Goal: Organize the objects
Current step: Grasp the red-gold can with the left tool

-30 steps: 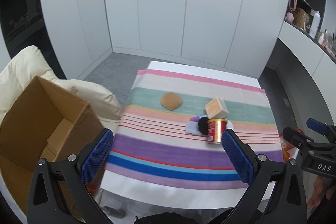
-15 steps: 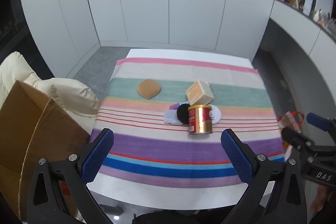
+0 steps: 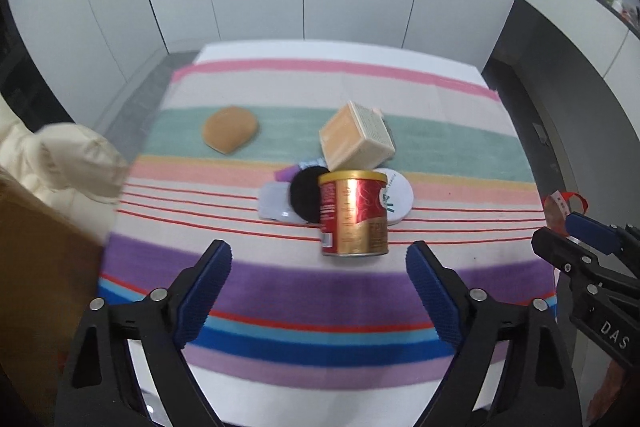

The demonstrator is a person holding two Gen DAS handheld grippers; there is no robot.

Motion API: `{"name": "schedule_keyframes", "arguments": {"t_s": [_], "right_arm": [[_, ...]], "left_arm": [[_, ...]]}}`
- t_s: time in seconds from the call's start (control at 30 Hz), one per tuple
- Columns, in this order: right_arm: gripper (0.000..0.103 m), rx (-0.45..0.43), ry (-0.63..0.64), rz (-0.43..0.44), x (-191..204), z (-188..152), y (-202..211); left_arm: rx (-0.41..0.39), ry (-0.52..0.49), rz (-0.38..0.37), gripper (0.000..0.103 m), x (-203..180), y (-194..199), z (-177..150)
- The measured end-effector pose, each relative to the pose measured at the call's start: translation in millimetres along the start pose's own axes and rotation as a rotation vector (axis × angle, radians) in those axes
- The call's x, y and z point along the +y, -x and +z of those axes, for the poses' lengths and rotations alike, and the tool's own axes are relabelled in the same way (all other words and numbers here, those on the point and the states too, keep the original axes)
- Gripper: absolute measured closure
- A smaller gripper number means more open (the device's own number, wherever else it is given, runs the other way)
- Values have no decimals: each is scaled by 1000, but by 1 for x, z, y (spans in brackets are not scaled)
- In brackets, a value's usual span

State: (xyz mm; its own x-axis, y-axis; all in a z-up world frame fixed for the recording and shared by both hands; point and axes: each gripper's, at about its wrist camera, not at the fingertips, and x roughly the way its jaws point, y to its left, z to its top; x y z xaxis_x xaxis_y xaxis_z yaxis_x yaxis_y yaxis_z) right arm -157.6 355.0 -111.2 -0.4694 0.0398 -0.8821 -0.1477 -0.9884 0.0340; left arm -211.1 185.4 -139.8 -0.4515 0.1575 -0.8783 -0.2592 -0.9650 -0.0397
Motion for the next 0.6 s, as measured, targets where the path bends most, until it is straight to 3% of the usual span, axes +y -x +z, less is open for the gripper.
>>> {"name": "schedule_keyframes", "arguments": {"t_s": [0.17,0.37,0.43,0.47,0.6], "right_arm": [[53,22,-5,2,-4,5,-28],[56,68,7,0,-8,1,-60],[56,83,3,2,-9,-1,-70],[56,90,3,7,-8,-1,-75],[56,102,18,27,1,-1,-92]], "left_arm": [[43,17,-38,14,-7,-34,5],[109,12,-59,25,-15,-74,10],[103,21,-79,37,-13,-78,10],[108,20,-93,48,-11,-78,11],[140,36,-98,48,3,-64,13]]}}
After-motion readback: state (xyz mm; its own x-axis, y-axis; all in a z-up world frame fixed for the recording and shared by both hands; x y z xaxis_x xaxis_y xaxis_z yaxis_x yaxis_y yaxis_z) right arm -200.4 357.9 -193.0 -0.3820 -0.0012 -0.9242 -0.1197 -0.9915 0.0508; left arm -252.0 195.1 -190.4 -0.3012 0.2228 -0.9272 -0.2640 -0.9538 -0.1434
